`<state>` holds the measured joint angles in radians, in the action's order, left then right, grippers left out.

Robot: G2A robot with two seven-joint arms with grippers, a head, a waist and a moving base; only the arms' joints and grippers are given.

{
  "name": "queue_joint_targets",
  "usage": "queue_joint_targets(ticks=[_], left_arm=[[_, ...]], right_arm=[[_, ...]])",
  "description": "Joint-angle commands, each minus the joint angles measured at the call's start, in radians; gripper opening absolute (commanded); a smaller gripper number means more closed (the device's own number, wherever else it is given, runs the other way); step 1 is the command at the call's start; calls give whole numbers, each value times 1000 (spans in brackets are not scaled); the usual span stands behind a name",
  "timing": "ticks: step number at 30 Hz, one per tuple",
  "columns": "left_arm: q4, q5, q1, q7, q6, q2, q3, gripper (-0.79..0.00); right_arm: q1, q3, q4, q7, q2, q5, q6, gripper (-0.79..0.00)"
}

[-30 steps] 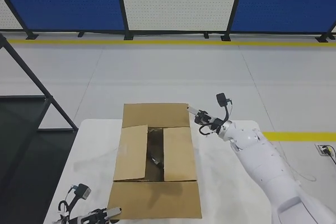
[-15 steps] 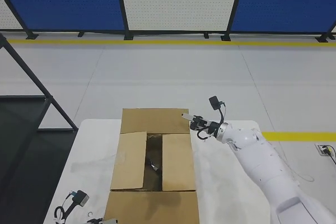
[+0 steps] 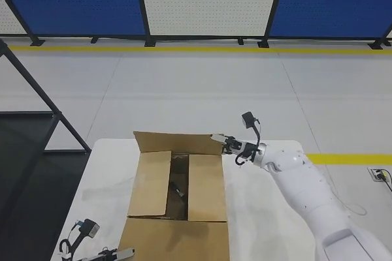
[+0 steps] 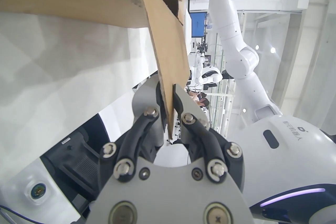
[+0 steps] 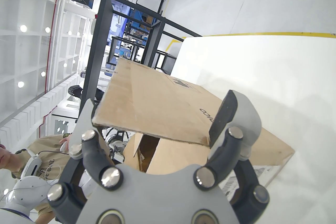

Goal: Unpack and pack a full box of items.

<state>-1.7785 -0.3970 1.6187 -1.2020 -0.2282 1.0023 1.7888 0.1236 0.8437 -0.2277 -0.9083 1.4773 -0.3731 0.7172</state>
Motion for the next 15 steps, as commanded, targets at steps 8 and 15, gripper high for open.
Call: queue_joint_targets(ticks=[8, 15], left_arm=[[2, -8, -1, 22, 7, -5, 5, 0], [-35, -41, 25, -3, -40, -10, 33, 0]], right_arm=[[5, 46, -7, -63, -15, -56, 61, 0], [20, 70, -67, -110, -32, -80, 85, 0]])
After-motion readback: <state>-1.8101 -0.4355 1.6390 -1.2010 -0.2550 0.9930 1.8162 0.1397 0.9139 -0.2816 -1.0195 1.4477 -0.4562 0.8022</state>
